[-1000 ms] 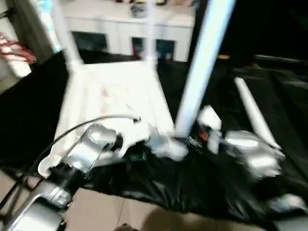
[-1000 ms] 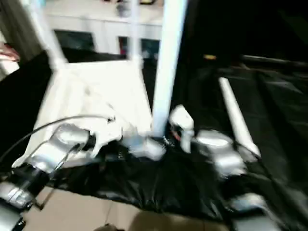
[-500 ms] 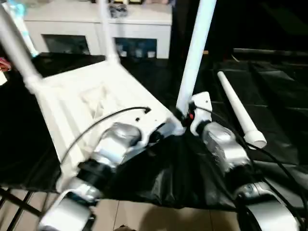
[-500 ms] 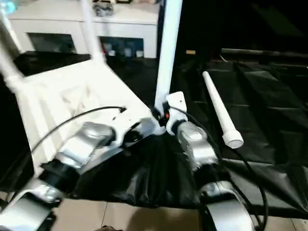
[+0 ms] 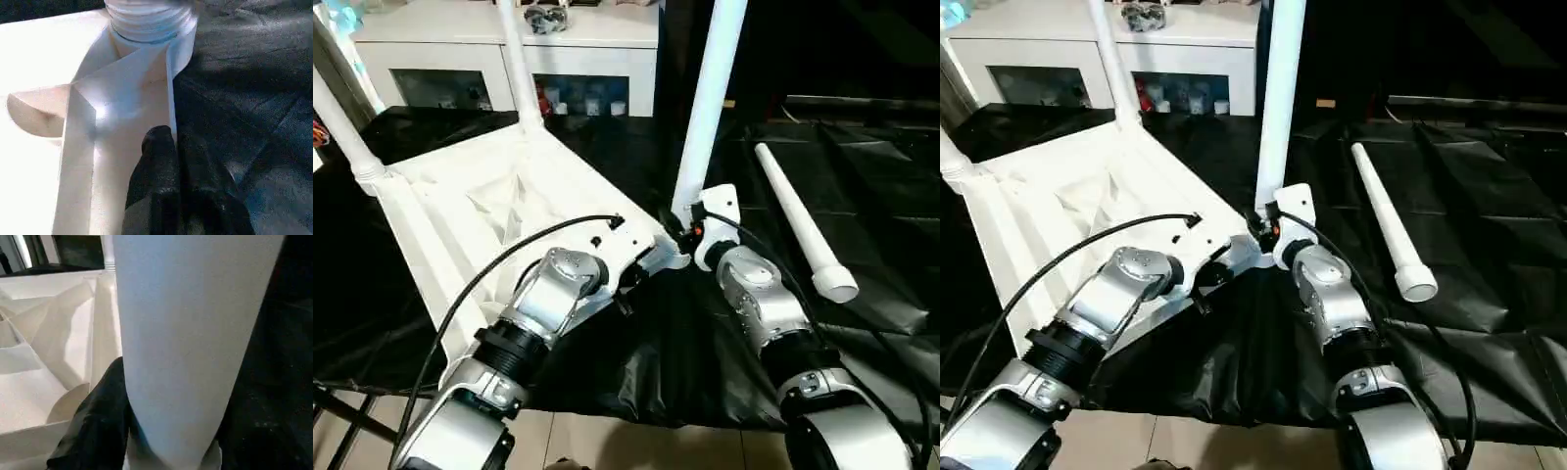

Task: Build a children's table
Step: Insert table leg to table base

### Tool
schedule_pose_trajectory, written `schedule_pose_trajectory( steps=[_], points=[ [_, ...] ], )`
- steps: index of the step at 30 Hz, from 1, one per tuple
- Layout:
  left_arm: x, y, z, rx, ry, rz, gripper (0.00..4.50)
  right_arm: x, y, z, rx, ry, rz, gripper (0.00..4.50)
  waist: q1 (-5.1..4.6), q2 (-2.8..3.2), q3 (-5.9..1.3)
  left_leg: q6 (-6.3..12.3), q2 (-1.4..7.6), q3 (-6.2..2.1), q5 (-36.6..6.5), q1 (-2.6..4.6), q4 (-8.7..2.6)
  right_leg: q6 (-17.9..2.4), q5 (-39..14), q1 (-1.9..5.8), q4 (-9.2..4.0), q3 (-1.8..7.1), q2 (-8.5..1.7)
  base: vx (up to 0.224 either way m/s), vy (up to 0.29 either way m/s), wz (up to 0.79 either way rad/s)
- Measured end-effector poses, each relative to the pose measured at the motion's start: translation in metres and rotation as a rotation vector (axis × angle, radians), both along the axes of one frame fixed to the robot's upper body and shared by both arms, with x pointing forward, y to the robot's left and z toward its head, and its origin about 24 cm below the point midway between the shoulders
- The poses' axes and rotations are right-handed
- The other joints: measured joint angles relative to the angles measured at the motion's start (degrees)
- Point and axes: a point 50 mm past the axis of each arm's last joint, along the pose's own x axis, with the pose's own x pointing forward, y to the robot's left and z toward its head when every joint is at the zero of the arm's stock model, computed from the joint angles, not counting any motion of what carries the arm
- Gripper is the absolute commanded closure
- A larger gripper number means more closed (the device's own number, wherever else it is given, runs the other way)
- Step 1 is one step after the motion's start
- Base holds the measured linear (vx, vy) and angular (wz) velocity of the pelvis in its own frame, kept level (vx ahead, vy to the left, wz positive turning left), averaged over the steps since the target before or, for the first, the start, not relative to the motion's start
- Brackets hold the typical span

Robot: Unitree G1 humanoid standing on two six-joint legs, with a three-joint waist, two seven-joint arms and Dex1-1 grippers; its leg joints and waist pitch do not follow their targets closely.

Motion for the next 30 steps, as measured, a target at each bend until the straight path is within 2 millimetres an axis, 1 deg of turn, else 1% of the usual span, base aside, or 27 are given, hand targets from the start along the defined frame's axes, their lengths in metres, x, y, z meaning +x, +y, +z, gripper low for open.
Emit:
schedule_pose_trajectory(
  steps=[1,2,3,4,6,7,8,10,11,12,13,16,18,25,30],
  points=[
    [0.000,0.000,0.001,-0.005,-0.004,-0.009,4.50,0.000,-0.001,-0.001,0.005,0.002,-0.001,1.82,0.17,0.10,0.06,0.00,0.00,0.03,0.00,-0.06,-0.03,-0.03,0.02,-0.02,-0.06,0.00,0.00,0.000,0.000,0.00],
    [-0.001,0.000,0.001,-0.010,-0.007,-0.020,4.50,0.000,-0.001,0.000,0.006,0.000,0.000,1.55,0.38,0.15,0.09,0.00,0.00,0.06,0.00,-0.08,-0.08,-0.08,0.12,-0.02,-0.13,0.00,0.00,0.000,0.000,0.00],
    [-0.001,0.000,0.002,-0.014,-0.008,-0.028,4.50,0.000,-0.001,0.000,0.008,-0.005,0.007,1.43,0.44,0.13,0.08,0.00,0.00,0.08,0.00,-0.10,-0.09,-0.08,0.23,-0.02,-0.16,0.00,0.00,0.000,0.000,0.00],
    [-0.002,0.000,0.002,-0.014,-0.008,-0.041,4.50,0.000,-0.002,0.001,0.008,-0.009,0.020,1.39,0.46,0.14,0.08,0.00,0.00,0.10,0.00,-0.12,-0.09,-0.25,0.46,-0.02,-0.19,0.00,0.00,0.000,0.000,0.00],
    [-0.004,-0.001,0.003,-0.024,-0.010,-0.069,4.50,-0.004,-0.007,-0.006,0.002,0.014,0.034,1.25,0.79,0.18,0.11,0.00,0.00,0.11,0.01,-0.25,-0.13,-0.31,0.56,-0.06,-0.20,0.00,0.00,0.000,0.000,0.00],
    [-0.004,-0.001,0.004,-0.026,-0.012,-0.078,4.50,-0.005,-0.008,-0.008,0.001,0.022,0.040,1.25,0.91,0.26,0.16,-0.01,0.00,0.13,0.01,-0.32,-0.16,-0.29,0.57,-0.08,-0.20,0.01,0.00,0.000,0.000,0.00],
    [-0.005,0.000,0.005,-0.027,-0.016,-0.085,4.50,-0.006,-0.010,-0.008,0.000,0.019,0.047,1.00,1.11,0.35,0.21,-0.01,0.00,0.19,0.01,-0.38,-0.27,-0.25,0.55,-0.13,-0.21,0.02,0.00,0.000,0.000,0.00],
    [-0.005,0.001,0.007,-0.026,-0.024,-0.093,4.50,-0.007,-0.010,-0.006,-0.005,0.015,0.073,0.94,1.28,0.39,0.23,0.00,0.02,0.17,0.01,-0.59,-0.30,-0.22,0.53,-0.31,-0.20,0.01,0.00,0.000,0.000,0.00],
    [-0.005,0.004,0.008,-0.023,-0.030,-0.102,4.50,-0.009,-0.012,-0.007,-0.023,0.012,0.097,0.88,1.46,0.39,0.23,0.01,0.03,0.17,0.02,-0.81,-0.28,-0.21,0.52,-0.49,-0.18,0.00,0.00,0.000,0.000,0.00],
    [-0.005,0.006,0.009,-0.021,-0.035,-0.114,4.50,-0.011,-0.015,-0.006,-0.036,0.002,0.120,0.61,1.65,0.40,0.24,0.03,0.03,0.17,0.03,-1.08,-0.23,-0.21,0.52,-0.76,-0.13,0.00,0.00,0.000,0.000,0.00],
    [-0.006,0.006,0.010,-0.024,-0.039,-0.128,4.50,-0.013,-0.017,-0.005,-0.048,-0.006,0.143,0.61,1.85,0.40,0.24,0.07,0.04,0.17,0.05,-1.29,-0.16,-0.21,0.53,-0.96,-0.08,0.00,0.00,0.000,0.000,0.00],
    [-0.007,0.012,0.011,-0.017,-0.045,-0.169,4.50,-0.020,-0.023,-0.001,-0.079,-0.023,0.238,0.61,2.20,0.42,0.25,0.37,0.05,0.15,0.18,-1.54,0.02,-0.20,0.53,-1.13,-0.01,0.00,0.00,0.000,0.000,0.00],
    [-0.010,0.015,0.010,-0.020,-0.043,-0.201,4.50,-0.025,-0.028,0.003,-0.101,-0.037,0.299,0.61,2.28,0.42,0.25,0.37,0.06,0.15,0.17,-1.54,0.08,-0.17,0.56,-1.11,0.00,0.01,0.00,0.000,0.000,0.00],
    [-0.014,0.024,0.009,-0.026,-0.011,-0.274,4.50,-0.037,-0.040,0.021,-0.136,-0.084,0.460,0.61,3.05,0.45,0.27,0.10,0.08,0.16,0.04,-1.45,0.22,-0.07,0.68,-0.92,0.00,0.03,0.00,0.000,0.000,0.00],
    [-0.017,0.034,0.009,-0.020,0.007,-0.345,4.50,-0.052,-0.052,0.021,-0.194,-0.038,0.578,0.61,3.75,0.45,0.27,0.10,0.13,0.16,0.04,-1.45,0.31,-0.03,0.66,-0.95,0.15,0.02,0.00,0.000,0.000,0.00]
  ],
)
